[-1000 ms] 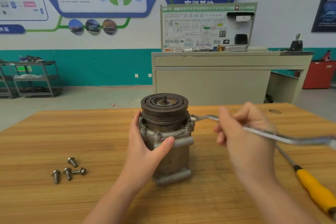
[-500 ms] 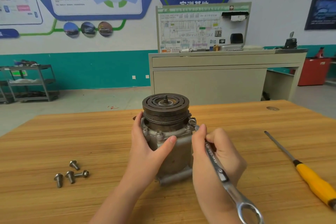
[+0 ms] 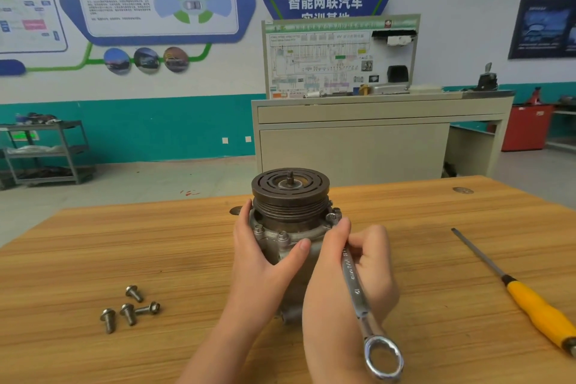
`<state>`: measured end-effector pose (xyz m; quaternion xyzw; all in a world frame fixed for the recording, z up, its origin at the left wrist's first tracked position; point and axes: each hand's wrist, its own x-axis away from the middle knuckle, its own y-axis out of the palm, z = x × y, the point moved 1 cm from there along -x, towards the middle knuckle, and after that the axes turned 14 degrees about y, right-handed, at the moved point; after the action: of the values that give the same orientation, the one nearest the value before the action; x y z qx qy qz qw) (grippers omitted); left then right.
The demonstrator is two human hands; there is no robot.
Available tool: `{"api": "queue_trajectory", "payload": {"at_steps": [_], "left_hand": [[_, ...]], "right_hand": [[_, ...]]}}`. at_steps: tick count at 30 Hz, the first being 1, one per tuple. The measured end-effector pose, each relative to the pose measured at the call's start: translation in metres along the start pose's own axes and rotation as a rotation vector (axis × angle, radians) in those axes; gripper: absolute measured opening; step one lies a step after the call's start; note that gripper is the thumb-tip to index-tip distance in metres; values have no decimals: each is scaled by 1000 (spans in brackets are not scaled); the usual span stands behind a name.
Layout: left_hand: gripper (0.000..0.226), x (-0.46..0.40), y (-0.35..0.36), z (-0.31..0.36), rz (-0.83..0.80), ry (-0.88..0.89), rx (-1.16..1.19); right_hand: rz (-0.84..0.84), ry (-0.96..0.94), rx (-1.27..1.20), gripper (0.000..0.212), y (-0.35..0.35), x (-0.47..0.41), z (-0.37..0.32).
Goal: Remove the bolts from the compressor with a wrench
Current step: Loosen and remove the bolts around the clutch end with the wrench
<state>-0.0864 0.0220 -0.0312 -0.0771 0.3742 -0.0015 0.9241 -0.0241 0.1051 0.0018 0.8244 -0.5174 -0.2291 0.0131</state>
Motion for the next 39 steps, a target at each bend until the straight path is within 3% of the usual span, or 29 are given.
{"api": "queue_trajectory", "payload": {"at_steps": [3, 8, 13, 17, 20, 26, 28, 31, 35, 37, 39], "left_hand": [[102, -1, 1, -2, 9, 11, -6], [96, -1, 1, -4, 14, 22, -4], [91, -5, 4, 3, 48, -11, 29], [98, 0, -1, 0, -15, -3, -19], [96, 2, -2, 2, -2, 13, -58], [96, 3, -2, 0, -9, -4, -43], [93, 3, -3, -1, -3, 5, -45], [95, 2, -3, -2, 10, 10, -44], [92, 1, -3, -4, -5, 26, -68], [99, 1, -3, -5, -9, 32, -81], [104, 1, -3, -6, -7, 33, -90]], "right_hand": [[60, 17, -15, 37, 5, 1, -1], [48, -173, 56, 39, 2, 0, -1], [-58, -360, 319, 42, 6, -1, -15], [-158, -380, 232, 40, -15, -13, -5], [-475, -166, 49, 37, -30, -47, 1], [-1226, 579, -286, 44, -21, -146, 23], [-1380, 857, -304, 55, -5, -160, 33], [-1443, 987, -374, 54, 17, -166, 34], [-1152, 779, -607, 36, 12, -162, 9], [-1001, 481, -533, 39, -4, -150, -4], [-877, 92, -253, 39, -18, -128, -10]]}}
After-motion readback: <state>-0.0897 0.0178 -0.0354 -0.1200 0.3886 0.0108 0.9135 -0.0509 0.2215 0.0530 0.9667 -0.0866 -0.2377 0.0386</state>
